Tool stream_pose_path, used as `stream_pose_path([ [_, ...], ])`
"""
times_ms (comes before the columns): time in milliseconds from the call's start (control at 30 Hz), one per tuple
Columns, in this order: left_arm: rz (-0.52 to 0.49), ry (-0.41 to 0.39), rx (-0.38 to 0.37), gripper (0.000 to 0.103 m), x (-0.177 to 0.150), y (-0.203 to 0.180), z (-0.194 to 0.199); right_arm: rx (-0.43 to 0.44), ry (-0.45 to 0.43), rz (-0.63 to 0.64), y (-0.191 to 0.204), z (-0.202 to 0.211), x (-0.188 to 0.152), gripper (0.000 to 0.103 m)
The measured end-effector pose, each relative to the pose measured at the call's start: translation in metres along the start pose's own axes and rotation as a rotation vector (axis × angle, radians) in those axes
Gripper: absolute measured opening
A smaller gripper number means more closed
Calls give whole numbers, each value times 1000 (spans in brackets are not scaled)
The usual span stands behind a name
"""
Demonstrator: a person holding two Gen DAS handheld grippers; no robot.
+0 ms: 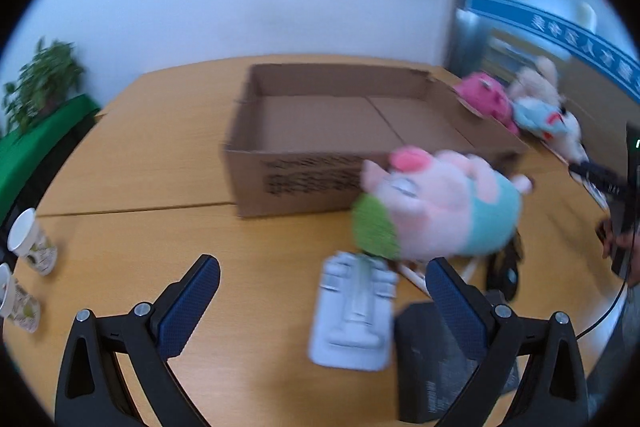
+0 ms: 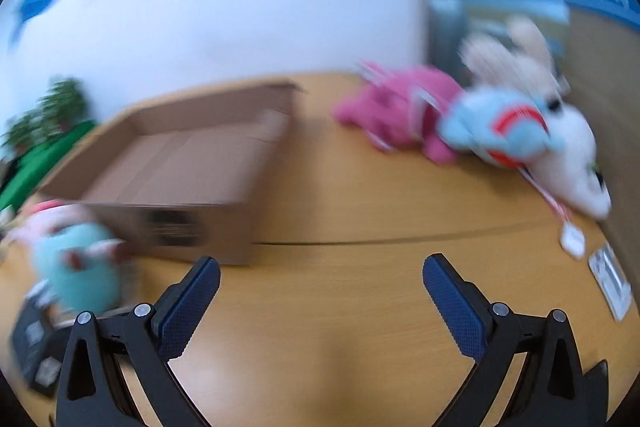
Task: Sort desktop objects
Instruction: 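Move both tools to the black UGREEN box and close the left tool on it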
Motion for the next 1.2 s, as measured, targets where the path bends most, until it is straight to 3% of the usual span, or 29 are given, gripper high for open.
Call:
stream_pose_path([
  [67, -20, 26, -22, 103, -6, -18, -7, 81, -68, 32, 32, 29, 7, 103],
  [167, -29, 54, -46, 103, -14, -30, -16, 258, -180, -23, 69, 69, 10, 103],
  [233, -25, 54, -68, 103, -23, -35, -13, 332, -189, -40, 91, 84, 5, 103],
  [333, -15, 78, -110, 103, -37, -42, -14, 336, -75, 33, 131, 76, -16, 103],
  [433, 23, 128, -157, 101, -56, -47, -22, 431, 48, 141, 191, 61, -52, 103],
  [500, 34, 161, -193, 95, -67, -51, -26, 466, 112, 224, 232, 53, -80, 103],
  [567, 52, 204, -257, 77, -82, -62, -31, 502, 153, 277, 264, 48, -102, 103],
  [633, 67, 205, -318, 74, -88, -70, -26, 550, 179, 292, 284, 43, -113, 103],
  [733, 23, 215, -352, 72, -95, -89, -18, 555, 210, 308, 291, 38, -121, 103],
  [867, 16, 254, -387, 71, -106, -107, -7, 568, 239, 298, 272, 37, -125, 102],
  [1000, 70, 259, -367, 72, -105, -97, -7, 523, 247, 360, 247, 54, -138, 102],
  [1133, 156, 299, -430, 72, -104, -97, -23, 536, 220, 345, 249, 63, -136, 102],
  [1200, 166, 305, -450, 72, -103, -100, -27, 521, 215, 340, 255, 58, -133, 89],
])
Point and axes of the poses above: each gripper's, at about its wrist camera, not at the fingertips, and z roughly against the way its jaws point, y to its left, x to its top, the point moved 9 cm from there along -z, roughly the way its jaws point, and after that the axes turned 4 degrees about z, right-handed, at the moved point
